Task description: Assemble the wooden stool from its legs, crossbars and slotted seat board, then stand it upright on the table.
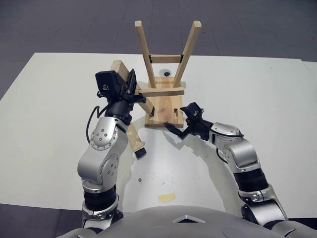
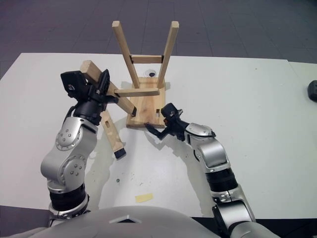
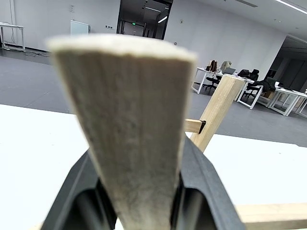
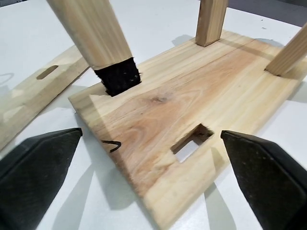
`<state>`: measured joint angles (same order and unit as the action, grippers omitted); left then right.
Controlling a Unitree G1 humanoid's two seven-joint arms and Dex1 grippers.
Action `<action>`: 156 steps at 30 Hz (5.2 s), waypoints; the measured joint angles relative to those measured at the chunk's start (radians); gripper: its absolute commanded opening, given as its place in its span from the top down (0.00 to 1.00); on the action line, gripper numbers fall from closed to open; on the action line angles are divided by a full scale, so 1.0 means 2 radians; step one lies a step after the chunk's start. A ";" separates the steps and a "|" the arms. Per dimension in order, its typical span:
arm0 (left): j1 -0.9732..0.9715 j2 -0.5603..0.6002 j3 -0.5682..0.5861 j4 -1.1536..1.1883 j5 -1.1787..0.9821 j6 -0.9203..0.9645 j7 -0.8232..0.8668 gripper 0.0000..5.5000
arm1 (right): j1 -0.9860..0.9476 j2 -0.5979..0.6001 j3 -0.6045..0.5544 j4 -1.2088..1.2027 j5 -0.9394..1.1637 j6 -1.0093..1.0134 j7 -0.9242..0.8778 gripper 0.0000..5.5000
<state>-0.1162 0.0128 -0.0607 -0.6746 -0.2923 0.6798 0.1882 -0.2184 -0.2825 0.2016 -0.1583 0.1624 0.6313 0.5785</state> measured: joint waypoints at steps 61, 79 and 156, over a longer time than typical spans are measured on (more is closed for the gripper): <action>-0.045 0.017 0.004 0.167 0.043 -0.081 -0.076 0.51 | -0.102 0.031 -0.066 0.113 -0.030 -0.026 -0.131 0.02; -0.200 0.061 0.107 0.127 0.034 -0.103 -0.077 0.02 | -0.102 0.029 -0.076 0.128 -0.029 -0.045 -0.132 0.02; -0.006 0.204 0.030 0.135 0.023 0.296 -0.193 0.62 | -0.077 0.057 -0.147 0.036 0.019 -0.068 -0.185 0.02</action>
<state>-0.1288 0.4211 -0.0008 -0.4042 -0.2468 1.2711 -0.1975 -0.3718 -0.1682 -0.0928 -0.0862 0.2008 0.4946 0.2078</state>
